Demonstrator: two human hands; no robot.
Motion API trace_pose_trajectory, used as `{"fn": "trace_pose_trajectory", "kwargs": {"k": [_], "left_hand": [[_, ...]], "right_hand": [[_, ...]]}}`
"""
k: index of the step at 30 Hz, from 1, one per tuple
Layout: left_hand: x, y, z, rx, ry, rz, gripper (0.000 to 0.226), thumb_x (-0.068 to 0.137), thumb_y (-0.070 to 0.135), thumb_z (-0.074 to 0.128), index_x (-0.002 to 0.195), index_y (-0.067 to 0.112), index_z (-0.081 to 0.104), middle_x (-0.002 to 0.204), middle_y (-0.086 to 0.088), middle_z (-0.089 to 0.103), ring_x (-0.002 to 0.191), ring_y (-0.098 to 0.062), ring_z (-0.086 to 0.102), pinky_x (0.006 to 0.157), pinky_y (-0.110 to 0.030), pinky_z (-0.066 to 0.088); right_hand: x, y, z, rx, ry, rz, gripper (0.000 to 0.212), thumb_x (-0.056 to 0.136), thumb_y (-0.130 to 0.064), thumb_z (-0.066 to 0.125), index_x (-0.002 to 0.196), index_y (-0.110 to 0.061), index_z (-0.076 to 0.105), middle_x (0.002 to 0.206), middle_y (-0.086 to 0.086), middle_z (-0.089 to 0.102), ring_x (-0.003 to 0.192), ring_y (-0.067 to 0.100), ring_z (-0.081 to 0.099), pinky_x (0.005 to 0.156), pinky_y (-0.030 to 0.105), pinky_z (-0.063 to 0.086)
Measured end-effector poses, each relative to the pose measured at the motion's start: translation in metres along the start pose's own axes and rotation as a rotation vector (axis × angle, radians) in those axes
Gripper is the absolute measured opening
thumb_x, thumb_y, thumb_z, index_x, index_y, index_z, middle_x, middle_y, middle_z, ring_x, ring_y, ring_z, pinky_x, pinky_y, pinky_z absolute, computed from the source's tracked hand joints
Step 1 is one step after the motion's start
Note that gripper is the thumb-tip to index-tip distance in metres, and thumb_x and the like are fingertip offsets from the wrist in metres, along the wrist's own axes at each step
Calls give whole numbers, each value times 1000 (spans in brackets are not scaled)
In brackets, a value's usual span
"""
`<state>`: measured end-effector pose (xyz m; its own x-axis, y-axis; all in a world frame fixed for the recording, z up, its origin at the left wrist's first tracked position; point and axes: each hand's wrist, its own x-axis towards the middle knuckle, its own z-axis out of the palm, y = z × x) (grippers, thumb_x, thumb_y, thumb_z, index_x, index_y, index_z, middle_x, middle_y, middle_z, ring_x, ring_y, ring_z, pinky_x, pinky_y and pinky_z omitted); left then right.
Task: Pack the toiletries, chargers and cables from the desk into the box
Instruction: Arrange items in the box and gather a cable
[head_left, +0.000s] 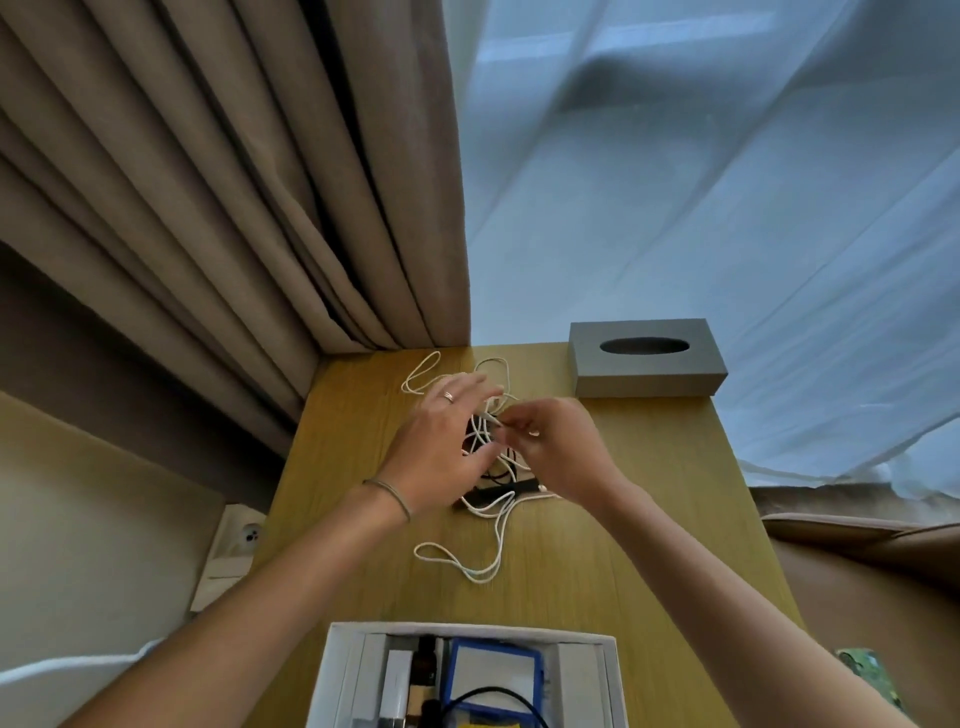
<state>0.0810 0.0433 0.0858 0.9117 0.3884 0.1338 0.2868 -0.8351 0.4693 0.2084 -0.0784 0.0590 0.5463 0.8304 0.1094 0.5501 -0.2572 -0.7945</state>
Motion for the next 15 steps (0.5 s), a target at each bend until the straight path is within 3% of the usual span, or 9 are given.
{"fn": "trace_pose_trajectory", "kwargs": {"k": [1,3,4,6,8,10,11,13,15], "left_hand": [[2,5,-10,18,-10,21,43,88,40,70,128,29,61,133,5,62,127,-15,51,110,-42,39],[3,12,-33,69,13,45,12,90,53,61,91,42,65,89,13,70,88,-6,59,92,-43,43],[1,16,-43,83,50,60,25,92,58,55,70,44,56,68,16,61,72,-1,52,84,-40,40],[-6,19,-58,-25,68,78,38,96,57,50,61,43,51,56,14,54,64,-4,52,78,-37,40],[-19,22,-67,-401,50,78,21,98,49,52,87,41,68,78,11,70,80,-8,66,79,-32,49],[-33,29,-68,-795,-34,6,26,102,38,50,121,30,66,111,7,74,104,-13,69,88,-29,55],[-40,32,-66,-916,-71,-33,29,104,33,46,128,30,62,121,5,72,111,-17,68,92,-32,55],[-52,37,-61,-1093,-108,-86,33,105,23,44,129,38,61,128,3,69,120,-21,65,101,-39,51],[-63,43,-57,-1214,-95,-119,38,101,17,47,126,41,63,131,5,67,122,-19,63,105,-41,47]], "right_hand": [[-1,-12,-8,33,1,-6,9,90,-22,73,96,-23,80,85,-8,78,74,5,69,69,27,56],[-3,-35,-23,114,19,-6,9,90,-23,75,96,-23,80,89,-6,73,78,9,67,73,34,57],[-5,-46,-30,175,43,-6,6,89,-24,76,93,-24,80,93,-5,70,82,10,66,74,33,57],[-13,-68,-42,379,99,3,3,87,-21,77,86,-23,79,105,0,65,92,11,66,76,27,56],[-24,-90,-49,611,108,-2,5,87,-19,76,84,-18,80,116,2,66,100,8,67,80,22,54],[-34,-108,-50,735,94,-3,10,88,-19,72,85,-15,80,122,2,68,110,10,66,87,26,53],[-39,-116,-48,763,86,-1,12,91,-18,69,85,-14,79,123,1,69,115,12,65,92,29,51],[-47,-127,-42,842,73,23,17,96,-13,62,89,-8,76,120,1,72,115,14,66,92,30,50],[-55,-138,-35,949,76,90,20,100,-12,56,100,0,72,108,-1,76,100,12,72,79,26,56]]}}
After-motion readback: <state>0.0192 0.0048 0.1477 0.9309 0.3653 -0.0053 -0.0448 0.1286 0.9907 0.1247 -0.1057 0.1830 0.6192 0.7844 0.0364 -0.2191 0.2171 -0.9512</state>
